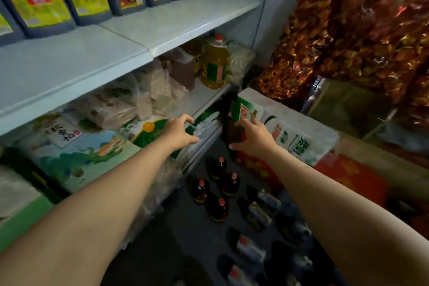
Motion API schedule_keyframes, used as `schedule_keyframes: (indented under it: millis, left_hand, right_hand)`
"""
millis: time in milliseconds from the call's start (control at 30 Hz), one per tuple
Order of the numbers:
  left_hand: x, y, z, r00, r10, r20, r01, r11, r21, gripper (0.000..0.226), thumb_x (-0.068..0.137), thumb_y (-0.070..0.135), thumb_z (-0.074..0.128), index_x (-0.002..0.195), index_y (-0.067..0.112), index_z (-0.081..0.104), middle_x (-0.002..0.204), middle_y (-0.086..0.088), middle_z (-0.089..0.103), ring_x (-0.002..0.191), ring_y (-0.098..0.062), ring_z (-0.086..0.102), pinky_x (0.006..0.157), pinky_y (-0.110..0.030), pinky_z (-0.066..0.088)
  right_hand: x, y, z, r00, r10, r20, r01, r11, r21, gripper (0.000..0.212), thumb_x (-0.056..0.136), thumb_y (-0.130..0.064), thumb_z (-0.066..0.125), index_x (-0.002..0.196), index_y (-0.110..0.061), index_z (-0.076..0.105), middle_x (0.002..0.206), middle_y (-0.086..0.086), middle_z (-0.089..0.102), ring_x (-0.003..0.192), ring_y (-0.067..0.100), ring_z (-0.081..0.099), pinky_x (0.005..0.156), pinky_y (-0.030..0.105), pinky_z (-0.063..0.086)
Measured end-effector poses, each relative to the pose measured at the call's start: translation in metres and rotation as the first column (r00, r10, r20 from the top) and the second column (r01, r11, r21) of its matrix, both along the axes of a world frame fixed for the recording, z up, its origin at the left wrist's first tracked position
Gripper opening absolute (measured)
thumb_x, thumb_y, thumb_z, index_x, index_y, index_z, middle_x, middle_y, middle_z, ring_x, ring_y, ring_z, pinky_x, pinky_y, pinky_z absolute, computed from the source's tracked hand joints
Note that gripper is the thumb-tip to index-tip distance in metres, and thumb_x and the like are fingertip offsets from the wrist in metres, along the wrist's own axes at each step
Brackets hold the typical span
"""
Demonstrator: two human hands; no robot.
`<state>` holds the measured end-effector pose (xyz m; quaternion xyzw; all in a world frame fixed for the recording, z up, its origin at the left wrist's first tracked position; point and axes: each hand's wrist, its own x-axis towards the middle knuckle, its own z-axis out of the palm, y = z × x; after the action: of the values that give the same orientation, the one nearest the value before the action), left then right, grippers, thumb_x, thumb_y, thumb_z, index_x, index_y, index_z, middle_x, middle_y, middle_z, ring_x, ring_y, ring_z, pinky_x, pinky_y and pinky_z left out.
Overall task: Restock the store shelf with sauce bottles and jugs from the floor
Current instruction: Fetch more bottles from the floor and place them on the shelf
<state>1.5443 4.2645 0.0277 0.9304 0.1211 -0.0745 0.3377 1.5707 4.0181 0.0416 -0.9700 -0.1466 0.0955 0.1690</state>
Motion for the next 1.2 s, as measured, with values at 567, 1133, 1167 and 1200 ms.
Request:
schedule_keyframes:
  millis: [567, 1133, 1167, 1200]
  left_hand:
    - [0.011, -0.011, -0.282, 0.958, -0.014, -0.285, -0.025, 0.991, -0.131, 0.059, 0.075, 0.026, 0.086, 0.126, 0.022, 0.057, 0.127, -0.003, 0.055, 0.118, -0.022, 0.055, 0.091, -0.033, 0.047]
    - [0.041, -0.062, -0.686, 0.882, -0.320, -0.347, 0.158, 0.893, -0.420, 0.111, 0.060, 0.057, 0.088, 0.153, 0.030, 0.034, 0.157, 0.001, 0.037, 0.144, -0.019, 0.036, 0.118, -0.043, 0.033]
    - [0.049, -0.065, -0.704, 0.876, -0.347, -0.335, 0.180, 0.879, -0.441, 0.117, 0.055, 0.063, 0.087, 0.153, 0.032, 0.031, 0.158, 0.003, 0.036, 0.144, -0.017, 0.036, 0.119, -0.043, 0.032]
    - [0.057, -0.069, -0.718, 0.873, -0.369, -0.318, 0.191, 0.860, -0.474, 0.125, 0.049, 0.069, 0.087, 0.154, 0.034, 0.031, 0.157, 0.006, 0.038, 0.143, -0.014, 0.037, 0.118, -0.043, 0.033]
  right_hand:
    - [0.019, -0.027, -0.295, 0.867, -0.183, -0.463, 0.190, 0.981, -0.032, 0.077, 0.087, -0.051, 0.075, 0.150, -0.025, 0.040, 0.151, 0.010, 0.039, 0.142, 0.034, 0.034, 0.108, 0.046, 0.042]
    - [-0.021, -0.042, -0.737, 0.734, -0.355, -0.579, 0.496, 0.863, 0.100, 0.100, 0.086, -0.042, 0.078, 0.161, -0.019, 0.015, 0.165, 0.010, 0.024, 0.149, 0.033, 0.030, 0.119, 0.046, 0.033]
    - [-0.018, -0.042, -0.758, 0.737, -0.350, -0.578, 0.491, 0.865, 0.101, 0.105, 0.086, -0.043, 0.078, 0.162, -0.019, 0.009, 0.166, 0.009, 0.024, 0.150, 0.032, 0.030, 0.120, 0.045, 0.032]
    - [-0.016, -0.042, -0.778, 0.740, -0.347, -0.576, 0.487, 0.867, 0.103, 0.110, 0.085, -0.044, 0.079, 0.162, -0.019, 0.006, 0.166, 0.010, 0.024, 0.150, 0.032, 0.030, 0.120, 0.044, 0.031]
